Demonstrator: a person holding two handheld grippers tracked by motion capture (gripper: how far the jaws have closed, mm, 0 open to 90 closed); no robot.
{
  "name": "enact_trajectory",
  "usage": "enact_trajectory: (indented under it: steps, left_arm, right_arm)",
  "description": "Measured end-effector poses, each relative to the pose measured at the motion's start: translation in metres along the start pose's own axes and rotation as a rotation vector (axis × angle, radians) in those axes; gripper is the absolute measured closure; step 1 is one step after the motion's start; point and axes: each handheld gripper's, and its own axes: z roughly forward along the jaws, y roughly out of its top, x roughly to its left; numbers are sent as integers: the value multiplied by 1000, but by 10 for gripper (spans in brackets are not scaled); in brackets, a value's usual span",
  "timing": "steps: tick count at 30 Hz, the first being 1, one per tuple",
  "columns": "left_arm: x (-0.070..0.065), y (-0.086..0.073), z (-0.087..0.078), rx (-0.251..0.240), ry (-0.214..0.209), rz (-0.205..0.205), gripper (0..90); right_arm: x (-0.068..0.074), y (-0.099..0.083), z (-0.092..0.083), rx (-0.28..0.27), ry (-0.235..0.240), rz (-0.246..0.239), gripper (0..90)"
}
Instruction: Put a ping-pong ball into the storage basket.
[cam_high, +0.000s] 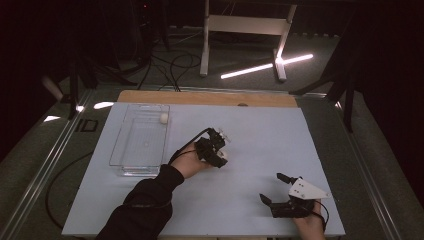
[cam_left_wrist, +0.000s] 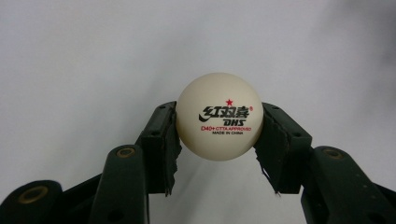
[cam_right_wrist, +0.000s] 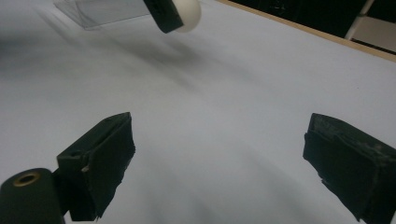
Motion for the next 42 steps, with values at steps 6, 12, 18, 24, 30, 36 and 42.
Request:
enact_trajectory:
  steps: [6,12,18,24,30,36,42]
  left_arm:
    - [-2,-6,-12,-8,5,27,524]
    - [-4,-14,-22,7,15,58,523]
    - [-7,-22,-35,19,14,80,523]
    - [-9,-27,-44,44,9,116,523]
    - [-12,-33,-48,57,-21,150,523]
    - [-12,-37,-51,69,-49,173,522]
    - [-12,-41,-60,82,-58,196,522]
  right_arm:
    - [0,0,0,-1,-3,2,86]
    - [0,1,-1,-2,-5,-2,86]
    - [0,0,-1,-1,-5,0,86]
    - [0,1,0,1,-6,-5,86]
    - [0,1,0,1,-7,-5,86]
    - [0,1,-1,-1,-9,-5,86]
    - [0,1,0,0,-6,-5,86]
